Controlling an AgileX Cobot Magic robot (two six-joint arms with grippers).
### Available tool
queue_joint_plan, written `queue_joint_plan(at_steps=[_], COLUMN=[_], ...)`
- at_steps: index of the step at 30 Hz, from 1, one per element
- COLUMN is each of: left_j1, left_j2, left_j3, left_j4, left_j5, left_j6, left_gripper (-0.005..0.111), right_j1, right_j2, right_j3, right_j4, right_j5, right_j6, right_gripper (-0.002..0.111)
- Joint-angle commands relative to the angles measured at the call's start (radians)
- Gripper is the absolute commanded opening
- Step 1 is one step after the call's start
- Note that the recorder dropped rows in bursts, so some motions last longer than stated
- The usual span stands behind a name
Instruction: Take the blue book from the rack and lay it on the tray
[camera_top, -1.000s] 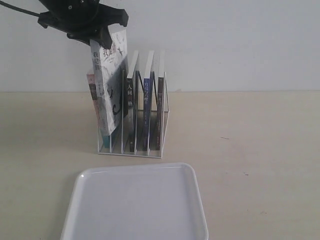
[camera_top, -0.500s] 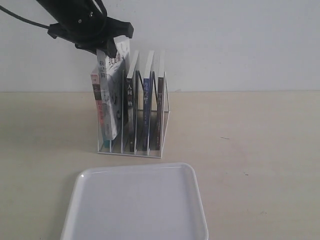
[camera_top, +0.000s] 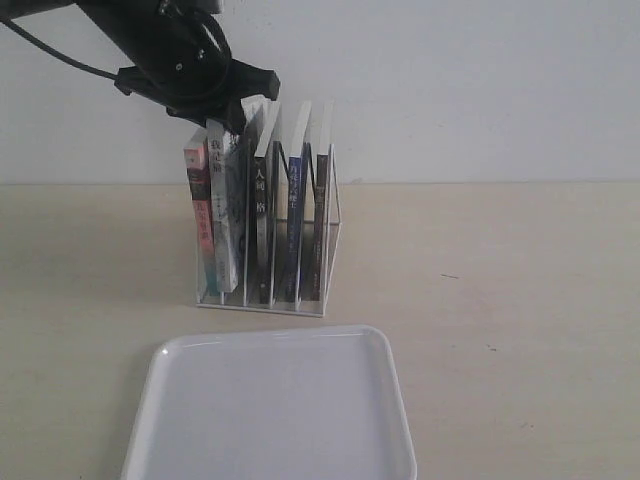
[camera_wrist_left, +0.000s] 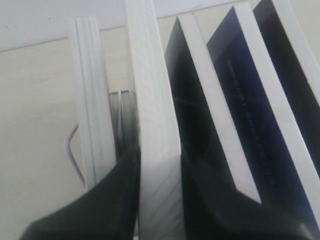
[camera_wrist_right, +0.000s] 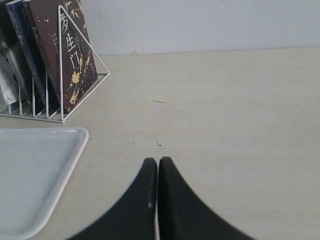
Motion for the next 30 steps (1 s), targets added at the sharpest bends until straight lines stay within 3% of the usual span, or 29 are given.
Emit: queue_joint_plan(at_steps=[1,11,21,30], left_j1=[-0.012,-0.012,-0.012,-0.01], left_j2=[0.011,0.017,0.017,-0.003], left_j3=[-0.004,-0.004,-0.004,-0.004], left_j4=[-0.027,-0.027,-0.027,-0.019], left_j5=[0.025,0.052,0.079,0.119], left_j6=[0.009,0.009,0.013,0.023], left_gripper=[0.004,0.006,0.039,0.046], right_j1=[-0.001,-0.001,-0.001,-0.001], right_j2=[-0.005,-0.005,-0.005,-0.005], right_j3=[0.0,0.0,0.0,0.0], right_j4=[-0.006,-0.006,-0.006,-0.006], right_j5=[-0.003,-0.003,-0.003,-0.003], right_j6=[-0.003,-0.003,-0.003,-0.003], right_gripper=[0.0,0.0,0.0,0.0])
